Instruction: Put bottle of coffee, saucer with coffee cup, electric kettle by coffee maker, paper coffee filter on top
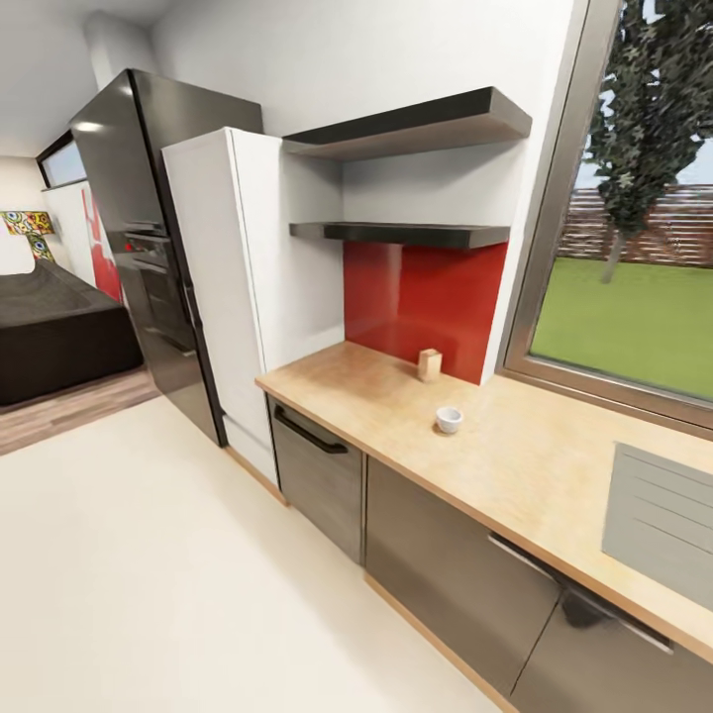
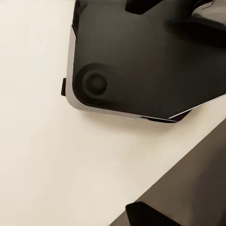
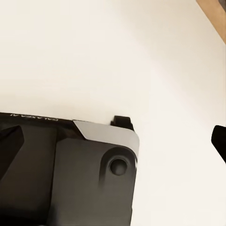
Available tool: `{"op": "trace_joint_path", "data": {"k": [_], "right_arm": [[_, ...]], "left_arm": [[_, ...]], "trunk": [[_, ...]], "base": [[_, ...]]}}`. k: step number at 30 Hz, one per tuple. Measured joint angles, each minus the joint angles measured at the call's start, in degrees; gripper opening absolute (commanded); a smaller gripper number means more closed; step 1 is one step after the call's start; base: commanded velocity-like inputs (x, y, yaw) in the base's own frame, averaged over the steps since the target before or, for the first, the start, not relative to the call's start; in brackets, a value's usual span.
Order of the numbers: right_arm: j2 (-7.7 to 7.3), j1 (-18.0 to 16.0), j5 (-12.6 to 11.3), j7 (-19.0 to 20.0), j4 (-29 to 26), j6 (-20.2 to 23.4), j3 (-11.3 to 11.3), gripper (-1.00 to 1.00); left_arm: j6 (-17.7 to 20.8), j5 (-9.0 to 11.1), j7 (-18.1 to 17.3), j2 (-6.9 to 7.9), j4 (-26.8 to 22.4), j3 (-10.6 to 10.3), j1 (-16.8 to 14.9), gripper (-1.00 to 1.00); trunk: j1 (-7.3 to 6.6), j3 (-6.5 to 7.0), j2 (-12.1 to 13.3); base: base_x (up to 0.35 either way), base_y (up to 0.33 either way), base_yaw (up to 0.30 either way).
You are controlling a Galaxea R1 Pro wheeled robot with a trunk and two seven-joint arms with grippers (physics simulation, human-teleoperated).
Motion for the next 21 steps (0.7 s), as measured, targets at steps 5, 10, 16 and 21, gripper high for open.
{"op": "trace_joint_path", "data": {"k": [5, 10, 16, 21], "right_arm": [[-0.03, 0.0, -0.1, 0.0, 0.0, 0.1, -0.1, 1.00], [-0.03, 0.0, -0.1, 0.0, 0.0, 0.1, -0.1, 1.00], [-0.11, 0.0, -0.2, -0.1, 0.0, 0.1, -0.1, 1.00], [-0.20, 0.0, -0.2, -0.1, 0.0, 0.2, -0.1, 1.00]], "left_arm": [[0.0, 0.0, 0.0, 0.06, 0.0, 0.0, 0.0, 1.00], [0.0, 0.0, 0.0, 0.08, 0.0, 0.0, 0.0, 1.00], [0.0, 0.0, 0.0, 0.09, 0.0, 0.0, 0.0, 1.00], [0.0, 0.0, 0.0, 0.09, 0.1, 0.0, 0.0, 1.00]], "trunk": [[0.00, 0.00, 0.0], [0.00, 0.00, 0.0], [0.00, 0.07, 0.0], [0.00, 0.21, 0.0]], "base": [[0.232, 0.276, 0.000], [0.231, 0.276, -0.006], [0.231, 0.277, -0.196], [0.230, 0.278, -0.252]]}}
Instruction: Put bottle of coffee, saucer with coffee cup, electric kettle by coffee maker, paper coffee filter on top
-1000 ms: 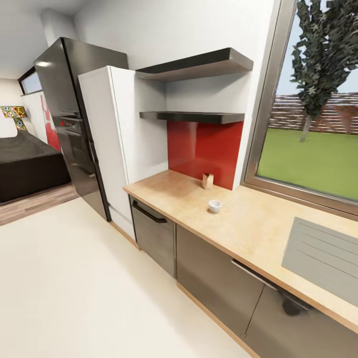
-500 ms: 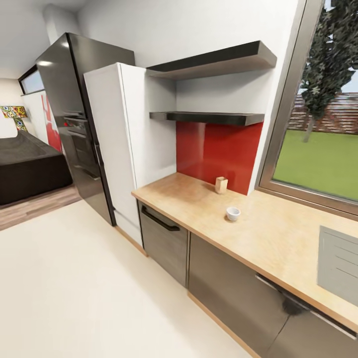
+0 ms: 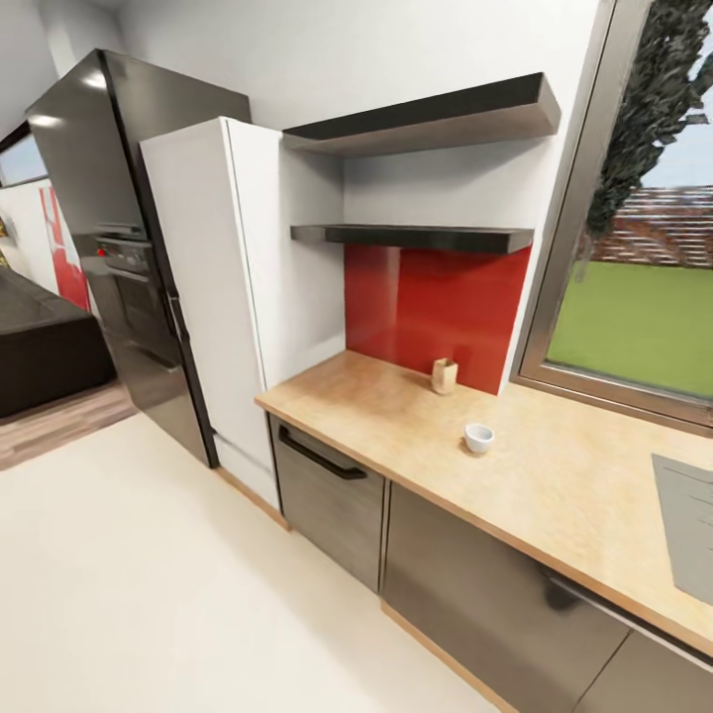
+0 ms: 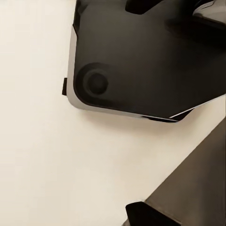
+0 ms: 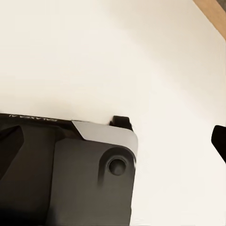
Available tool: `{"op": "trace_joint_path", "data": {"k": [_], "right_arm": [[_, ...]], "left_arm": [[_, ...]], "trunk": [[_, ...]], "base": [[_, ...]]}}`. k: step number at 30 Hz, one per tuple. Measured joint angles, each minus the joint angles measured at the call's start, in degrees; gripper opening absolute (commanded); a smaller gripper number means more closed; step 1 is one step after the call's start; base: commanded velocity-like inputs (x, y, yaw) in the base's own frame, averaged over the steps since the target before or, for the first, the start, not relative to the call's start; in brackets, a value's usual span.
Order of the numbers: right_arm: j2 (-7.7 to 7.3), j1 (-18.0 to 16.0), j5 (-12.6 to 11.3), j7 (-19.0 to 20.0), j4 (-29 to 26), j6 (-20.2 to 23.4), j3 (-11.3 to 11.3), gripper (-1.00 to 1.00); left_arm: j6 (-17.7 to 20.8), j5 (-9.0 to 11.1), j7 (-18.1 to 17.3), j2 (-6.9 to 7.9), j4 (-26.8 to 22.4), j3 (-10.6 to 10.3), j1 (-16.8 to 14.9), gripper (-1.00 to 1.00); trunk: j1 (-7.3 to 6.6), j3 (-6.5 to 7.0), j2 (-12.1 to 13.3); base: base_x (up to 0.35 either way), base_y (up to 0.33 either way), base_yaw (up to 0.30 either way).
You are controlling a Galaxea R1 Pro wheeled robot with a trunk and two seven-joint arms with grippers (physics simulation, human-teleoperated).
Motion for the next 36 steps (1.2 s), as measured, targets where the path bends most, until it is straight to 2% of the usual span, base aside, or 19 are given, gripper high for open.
{"op": "trace_joint_path", "data": {"k": [14, 36], "right_arm": [[-0.01, 0.0, 0.1, 0.1, 0.0, 0.1, 0.0, 1.00], [0.07, 0.0, 0.1, 0.1, 0.0, 0.1, 0.1, 1.00]], "left_arm": [[0.0, 0.0, 0.0, -0.01, 0.0, 0.0, 0.0, 1.00], [0.0, 0.1, 0.0, -0.09, 0.0, 0.0, 0.0, 1.00]], "trunk": [[0.01, 0.52, 0.0], [0.03, 1.31, 0.0]], "base": [[0.210, 0.278, -0.256], [0.011, 0.291, -0.264]]}}
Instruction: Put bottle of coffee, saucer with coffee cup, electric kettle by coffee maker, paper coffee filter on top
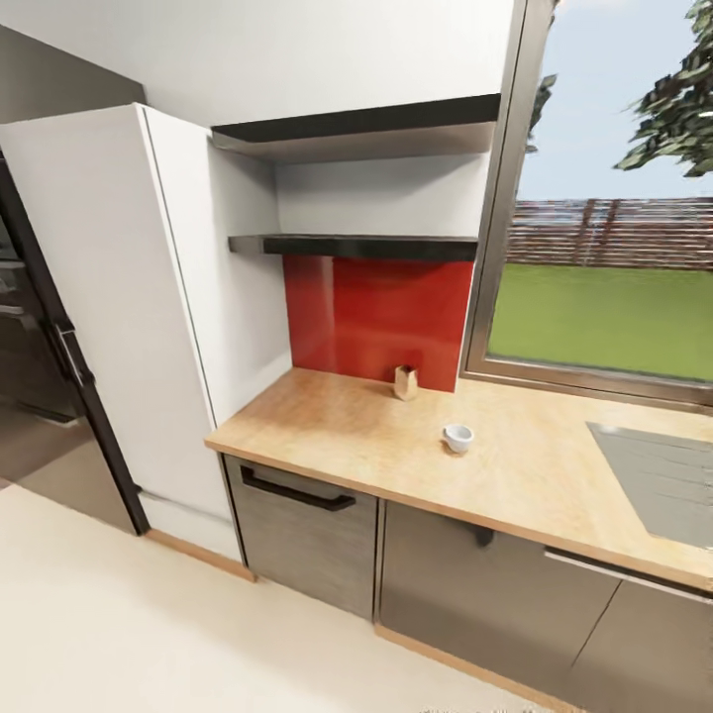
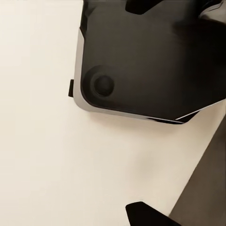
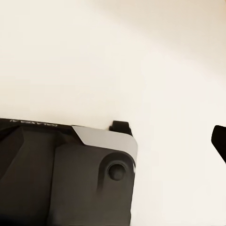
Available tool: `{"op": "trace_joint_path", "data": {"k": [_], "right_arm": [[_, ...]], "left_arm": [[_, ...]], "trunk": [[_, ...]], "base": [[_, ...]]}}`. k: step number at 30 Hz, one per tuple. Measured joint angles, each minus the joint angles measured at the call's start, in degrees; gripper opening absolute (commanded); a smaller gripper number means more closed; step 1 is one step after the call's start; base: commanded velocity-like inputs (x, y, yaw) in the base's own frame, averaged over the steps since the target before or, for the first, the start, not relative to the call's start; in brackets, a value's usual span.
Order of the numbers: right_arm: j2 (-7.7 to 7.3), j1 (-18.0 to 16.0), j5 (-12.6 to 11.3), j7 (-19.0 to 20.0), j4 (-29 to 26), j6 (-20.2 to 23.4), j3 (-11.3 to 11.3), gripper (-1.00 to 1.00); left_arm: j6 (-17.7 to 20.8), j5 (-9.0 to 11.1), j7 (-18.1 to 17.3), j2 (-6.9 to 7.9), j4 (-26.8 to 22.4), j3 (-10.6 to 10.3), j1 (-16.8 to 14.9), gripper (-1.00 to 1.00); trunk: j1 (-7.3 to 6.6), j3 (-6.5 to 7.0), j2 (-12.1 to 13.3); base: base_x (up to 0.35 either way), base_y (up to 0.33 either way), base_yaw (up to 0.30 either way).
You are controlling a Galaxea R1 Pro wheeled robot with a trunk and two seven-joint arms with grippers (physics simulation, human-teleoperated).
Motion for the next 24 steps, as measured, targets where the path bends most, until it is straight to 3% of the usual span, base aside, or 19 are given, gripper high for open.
{"op": "trace_joint_path", "data": {"k": [10, 24], "right_arm": [[-0.04, -0.1, -0.1, -0.1, 0.0, -0.1, 0.0, 1.00], [-0.08, -0.1, 0.0, 0.0, 0.0, -0.1, 0.0, 1.00]], "left_arm": [[0.0, 0.0, 0.0, 0.00, -0.1, 0.0, 0.0, 1.00], [0.0, -0.1, 0.0, 0.00, -0.1, -0.1, 0.0, 1.00]], "trunk": [[0.01, 0.32, 0.0], [0.01, 0.88, -0.1]], "base": [[0.000, 0.192, -0.285], [0.000, 0.012, -0.285]]}}
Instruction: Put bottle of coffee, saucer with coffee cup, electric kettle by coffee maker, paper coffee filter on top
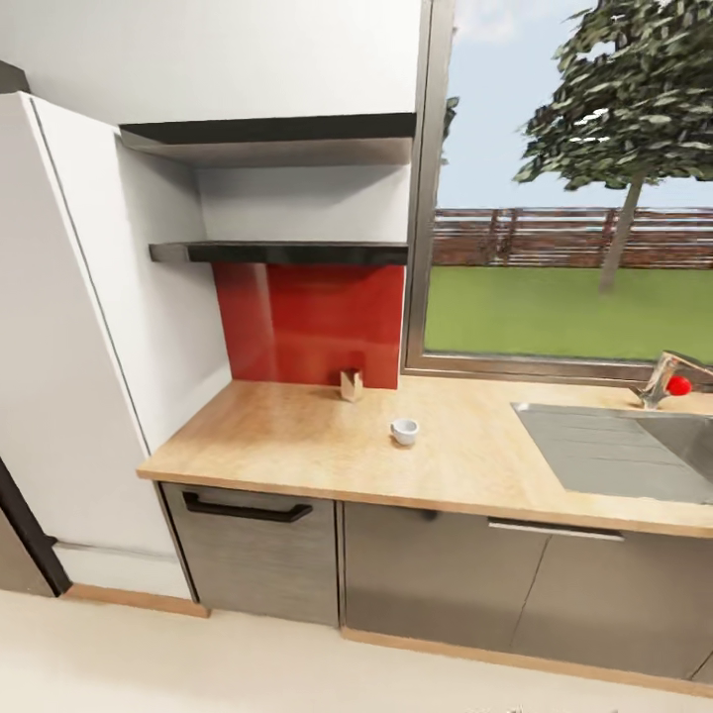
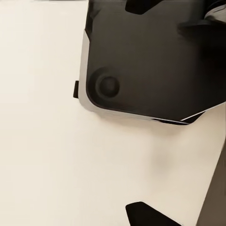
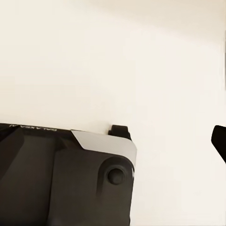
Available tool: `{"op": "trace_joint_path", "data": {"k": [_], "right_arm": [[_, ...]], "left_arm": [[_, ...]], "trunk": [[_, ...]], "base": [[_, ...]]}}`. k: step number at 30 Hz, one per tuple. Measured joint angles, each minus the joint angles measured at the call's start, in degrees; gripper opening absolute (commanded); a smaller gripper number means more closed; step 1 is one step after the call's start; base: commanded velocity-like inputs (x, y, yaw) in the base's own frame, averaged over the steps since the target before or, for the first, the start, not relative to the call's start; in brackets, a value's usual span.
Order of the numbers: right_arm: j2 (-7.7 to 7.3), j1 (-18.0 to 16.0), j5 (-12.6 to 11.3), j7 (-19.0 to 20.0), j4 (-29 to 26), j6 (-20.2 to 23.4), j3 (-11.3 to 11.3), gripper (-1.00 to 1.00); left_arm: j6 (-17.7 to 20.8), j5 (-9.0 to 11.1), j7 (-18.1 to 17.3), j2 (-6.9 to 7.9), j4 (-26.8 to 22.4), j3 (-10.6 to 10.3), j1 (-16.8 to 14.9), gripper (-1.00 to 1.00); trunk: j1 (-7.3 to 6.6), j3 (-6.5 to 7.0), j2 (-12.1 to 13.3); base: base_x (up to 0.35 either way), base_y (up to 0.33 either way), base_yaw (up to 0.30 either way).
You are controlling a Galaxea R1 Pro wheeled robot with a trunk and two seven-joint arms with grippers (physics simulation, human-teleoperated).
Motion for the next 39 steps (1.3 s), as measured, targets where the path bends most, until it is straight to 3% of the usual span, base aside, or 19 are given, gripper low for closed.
{"op": "trace_joint_path", "data": {"k": [21, 25, 28, 32, 34, 37, 39], "right_arm": [[0.01, 0.0, -0.1, -0.1, 0.0, 0.0, 0.0, 1.00], [0.16, 0.0, -0.2, -0.1, 0.0, -0.2, 0.0, 1.00], [0.24, 0.0, -0.3, -0.1, -0.3, -0.3, -0.3, 1.00], [0.37, -0.1, -0.4, -0.2, -5.0, -1.0, -0.5, 1.00], [0.49, -0.1, -0.5, -0.2, -10.0, -3.3, -0.5, 1.00], [0.96, 0.0, -0.6, -0.3, -15.1, -16.5, -0.4, 1.00], [1.50, 0.0, -0.6, -0.2, -19.0, -28.8, -0.4, 1.00]], "left_arm": [[0.2, -0.3, 0.3, 0.58, 1.0, -0.2, 0.4, 1.00], [0.4, -0.5, 0.6, 1.45, 1.1, -0.3, 0.5, 1.00], [0.6, -0.5, 0.6, 2.91, 1.2, -0.3, 0.5, 1.00], [0.9, -0.6, 0.7, 4.58, 1.4, -0.3, 0.6, 1.00], [1.0, -0.6, 0.7, 5.02, 1.7, -0.3, 0.6, 1.00], [1.0, -0.5, 0.7, 5.86, 1.9, -0.3, 0.6, 1.00], [1.1, -0.5, 0.7, 6.07, 1.9, -0.3, 0.5, 1.00]], "trunk": [[0.00, 0.99, 0.0], [0.00, 1.18, 0.0], [0.00, 1.29, 0.0], [0.00, 1.35, 0.0], [0.00, 1.36, 0.0], [0.00, 1.35, 0.0], [0.00, 1.36, 0.0]], "base": [[0.169, 0.144, -0.285], [0.021, 0.019, -0.275], [0.005, 0.005, -0.139], [0.002, 0.001, -0.039], [0.000, 0.000, -0.009], [0.000, 0.000, -0.002], [0.000, 0.000, 0.000]]}}
